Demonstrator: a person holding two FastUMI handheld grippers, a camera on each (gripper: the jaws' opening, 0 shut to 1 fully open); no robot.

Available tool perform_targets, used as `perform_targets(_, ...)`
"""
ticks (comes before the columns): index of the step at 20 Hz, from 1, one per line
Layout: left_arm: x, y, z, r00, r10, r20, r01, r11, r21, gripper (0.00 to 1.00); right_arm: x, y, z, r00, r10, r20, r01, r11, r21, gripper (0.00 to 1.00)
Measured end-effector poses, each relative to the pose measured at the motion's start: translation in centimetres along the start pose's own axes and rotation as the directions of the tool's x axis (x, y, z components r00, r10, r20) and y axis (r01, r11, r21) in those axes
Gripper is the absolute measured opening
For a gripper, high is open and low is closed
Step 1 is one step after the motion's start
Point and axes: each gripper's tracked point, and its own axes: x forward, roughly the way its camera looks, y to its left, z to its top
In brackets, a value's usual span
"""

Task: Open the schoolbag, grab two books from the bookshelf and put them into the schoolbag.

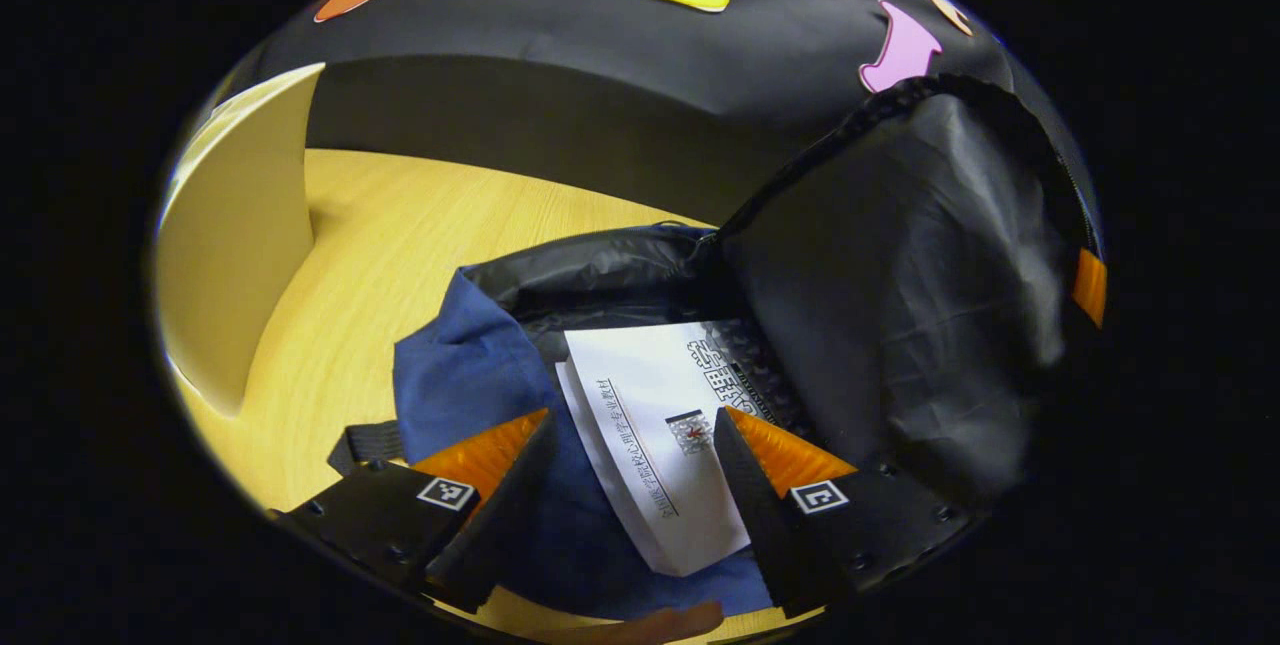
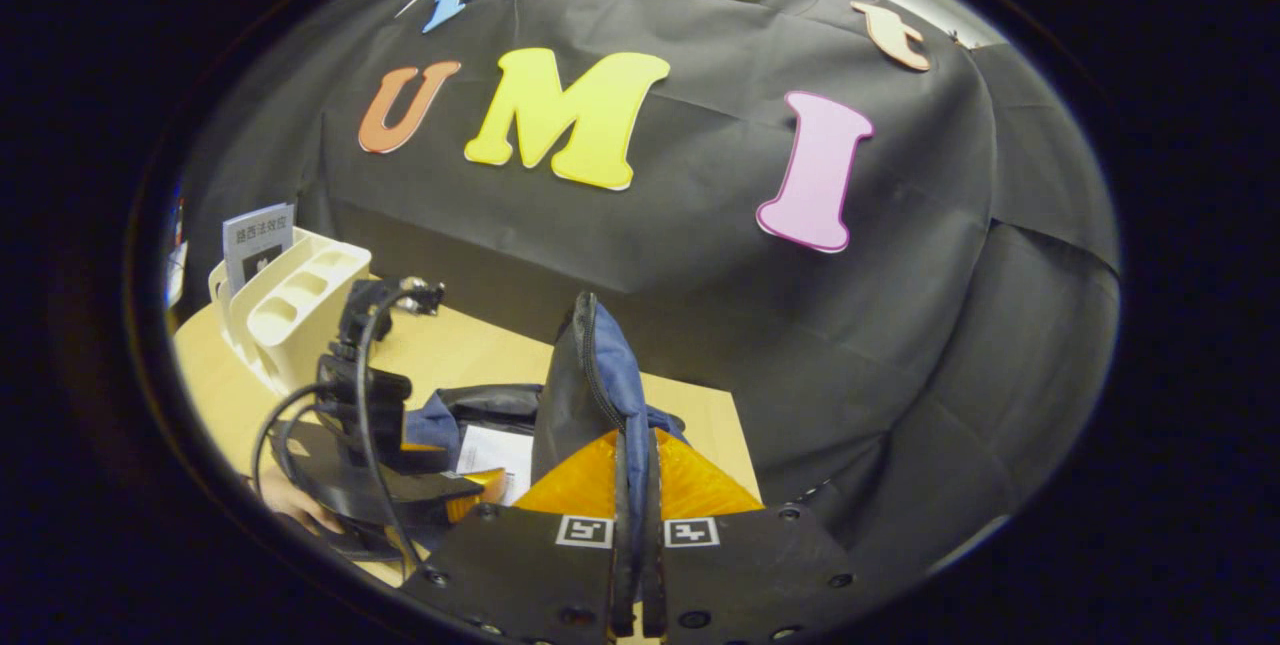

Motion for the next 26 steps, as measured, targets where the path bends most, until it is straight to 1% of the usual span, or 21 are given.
perform_targets(5,-6.4,4.3,3.0,0.996,0.034,0.088,-0.038,0.999,0.039,0.98,-0.2,-0.2,-0.4,1.000,-0.020,0.008,0.020,1.000,-0.014,0.04)
perform_targets(6,-7.9,5.3,3.8,0.993,0.044,0.111,-0.050,0.998,0.050,0.98,-0.2,-0.3,-0.6,1.000,-0.025,0.009,0.026,1.000,-0.016,0.02)
perform_targets(7,-9.5,6.4,4.6,0.989,0.056,0.136,-0.065,0.996,0.061,0.98,-0.2,-0.3,-0.6,1.000,-0.025,0.008,0.025,0.999,-0.020,0.04)
perform_targets(9,-12.7,8.4,6.4,0.979,0.072,0.191,-0.089,0.993,0.082,0.98,-0.2,-0.1,-0.7,1.000,-0.027,0.006,0.027,1.000,-0.013,0.04)
perform_targets(12,-17.1,12.5,9.3,0.947,0.142,0.288,-0.181,0.977,0.113,0.98,-0.6,0.6,-0.6,1.000,-0.023,0.012,0.023,1.000,0.010,0.04)
perform_targets(14,-19.8,14.9,10.8,0.921,0.185,0.343,-0.251,0.955,0.160,0.98,-0.8,1.1,-0.3,0.999,-0.030,0.028,0.029,0.999,0.026,0.04)
perform_targets(17,-22.9,18.3,12.1,0.891,0.237,0.388,-0.337,0.918,0.211,0.98,-0.5,2.3,-0.2,0.999,-0.025,0.034,0.023,0.999,0.047,0.04)
perform_targets(19,-24.9,20.7,13.5,0.855,0.286,0.432,-0.410,0.884,0.227,0.98,-0.3,2.7,-0.3,0.999,-0.024,0.031,0.022,0.998,0.053,0.04)
perform_targets(21,-27.2,22.6,15.0,0.817,0.315,0.484,-0.469,0.851,0.238,0.98,-0.1,2.9,-0.3,0.999,-0.026,0.029,0.024,0.998,0.056,0.04)
perform_targets(22,-28.3,23.5,15.7,0.799,0.329,0.503,-0.493,0.837,0.236,0.97,-0.2,3.0,-0.3,0.999,-0.029,0.028,0.028,0.998,0.055,0.04)
perform_targets(24,-30.0,24.7,17.0,0.776,0.335,0.534,-0.516,0.824,0.234,0.97,-0.3,3.1,-0.1,0.999,-0.033,0.029,0.032,0.998,0.051,0.04)
perform_targets(25,-30.6,25.5,17.7,0.769,0.345,0.539,-0.526,0.820,0.226,0.97,-0.4,3.4,-0.1,0.999,-0.033,0.028,0.032,0.998,0.049,0.04)
perform_targets(26,-31.0,26.0,18.3,0.771,0.346,0.535,-0.524,0.822,0.224,0.96,-0.3,3.6,-0.1,0.999,-0.032,0.029,0.031,0.998,0.047,0.04)
